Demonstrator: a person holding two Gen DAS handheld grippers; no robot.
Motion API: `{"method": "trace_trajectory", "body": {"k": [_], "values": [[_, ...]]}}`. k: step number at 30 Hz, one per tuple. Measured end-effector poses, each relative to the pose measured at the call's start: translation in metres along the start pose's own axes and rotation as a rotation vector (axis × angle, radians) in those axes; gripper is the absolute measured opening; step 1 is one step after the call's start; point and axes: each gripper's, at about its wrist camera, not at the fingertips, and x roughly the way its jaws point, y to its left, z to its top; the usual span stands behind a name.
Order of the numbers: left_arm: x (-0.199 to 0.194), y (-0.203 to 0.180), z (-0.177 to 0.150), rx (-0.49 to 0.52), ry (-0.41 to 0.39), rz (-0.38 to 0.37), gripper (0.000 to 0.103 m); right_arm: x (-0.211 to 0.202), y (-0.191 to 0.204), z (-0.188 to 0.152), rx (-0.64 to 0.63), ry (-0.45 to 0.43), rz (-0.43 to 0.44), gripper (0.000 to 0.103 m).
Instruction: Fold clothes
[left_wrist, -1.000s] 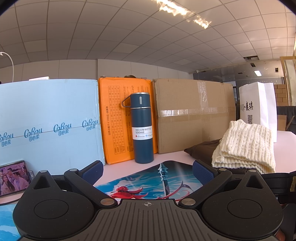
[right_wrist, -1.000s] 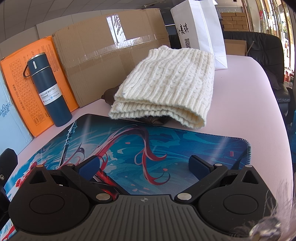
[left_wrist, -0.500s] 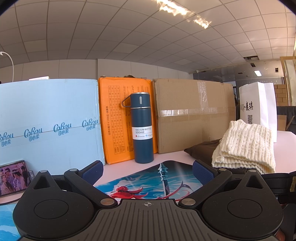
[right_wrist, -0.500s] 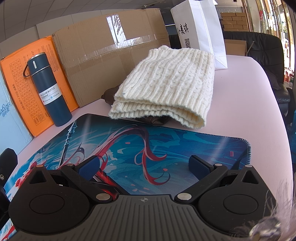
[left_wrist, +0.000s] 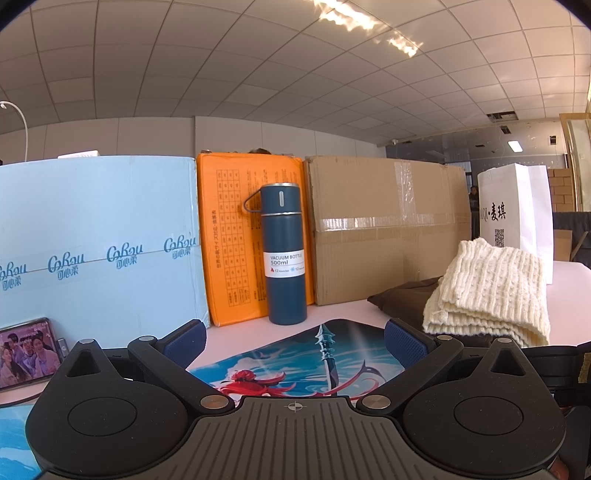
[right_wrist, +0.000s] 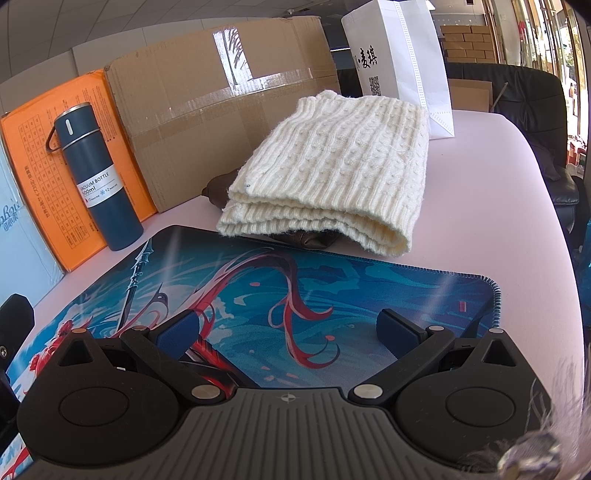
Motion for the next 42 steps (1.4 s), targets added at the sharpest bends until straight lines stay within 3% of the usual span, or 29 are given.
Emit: {"method": "trace_trajectory", "body": {"k": [42], "values": [[0.0007,-0.0001,-0.0001,0.003,0.001,-0.012,0.103,-0.0004,-0.0002,0.0003,0.003,-0.001,0.002,0.103]]}}
